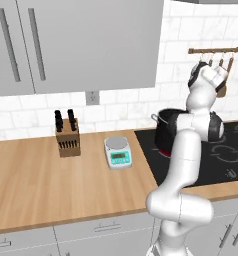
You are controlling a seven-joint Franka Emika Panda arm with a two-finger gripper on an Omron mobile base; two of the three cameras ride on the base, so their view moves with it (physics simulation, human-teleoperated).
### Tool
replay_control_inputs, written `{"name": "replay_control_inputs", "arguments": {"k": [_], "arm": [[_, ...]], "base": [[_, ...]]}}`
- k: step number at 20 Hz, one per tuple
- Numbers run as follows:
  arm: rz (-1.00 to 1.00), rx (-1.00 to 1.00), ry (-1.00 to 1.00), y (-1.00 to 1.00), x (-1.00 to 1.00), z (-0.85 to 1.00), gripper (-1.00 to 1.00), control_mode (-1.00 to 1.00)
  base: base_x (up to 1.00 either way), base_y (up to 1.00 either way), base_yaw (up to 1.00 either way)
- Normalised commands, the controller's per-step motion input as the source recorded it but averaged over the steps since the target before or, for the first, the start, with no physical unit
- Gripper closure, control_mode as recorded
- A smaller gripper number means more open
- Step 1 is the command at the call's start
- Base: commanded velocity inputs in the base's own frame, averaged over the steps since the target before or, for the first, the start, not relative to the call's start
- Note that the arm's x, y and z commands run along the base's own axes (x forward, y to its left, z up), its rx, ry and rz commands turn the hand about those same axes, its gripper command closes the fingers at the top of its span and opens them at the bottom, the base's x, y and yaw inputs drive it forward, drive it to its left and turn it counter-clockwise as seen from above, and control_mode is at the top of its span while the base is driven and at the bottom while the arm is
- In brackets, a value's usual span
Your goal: Put the eggplant and cucumber in the pot. Retrieve the spatula and lightly stir the vegetables in the pot.
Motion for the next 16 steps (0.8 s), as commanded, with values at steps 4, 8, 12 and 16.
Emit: {"name": "replay_control_inputs", "arguments": {"k": [4, 8, 12, 16], "arm": [[-0.15, -0.33, -0.14, -0.1, 0.0, 0.0, 1.0, -1.0], [-0.08, -0.26, -0.14, 0.01, 0.0, 0.01, 1.0, -1.0], [0.0, -0.01, -0.03, 0.26, -0.06, 0.07, 1.0, -1.0], [0.0, 0.05, 0.02, 0.38, -0.09, 0.0, 1.0, -1.0]], "base": [[0.0, 0.0, 0.0], [0.0, 0.0, 0.0], [0.0, 0.0, 0.0], [0.0, 0.0, 0.0]]}}
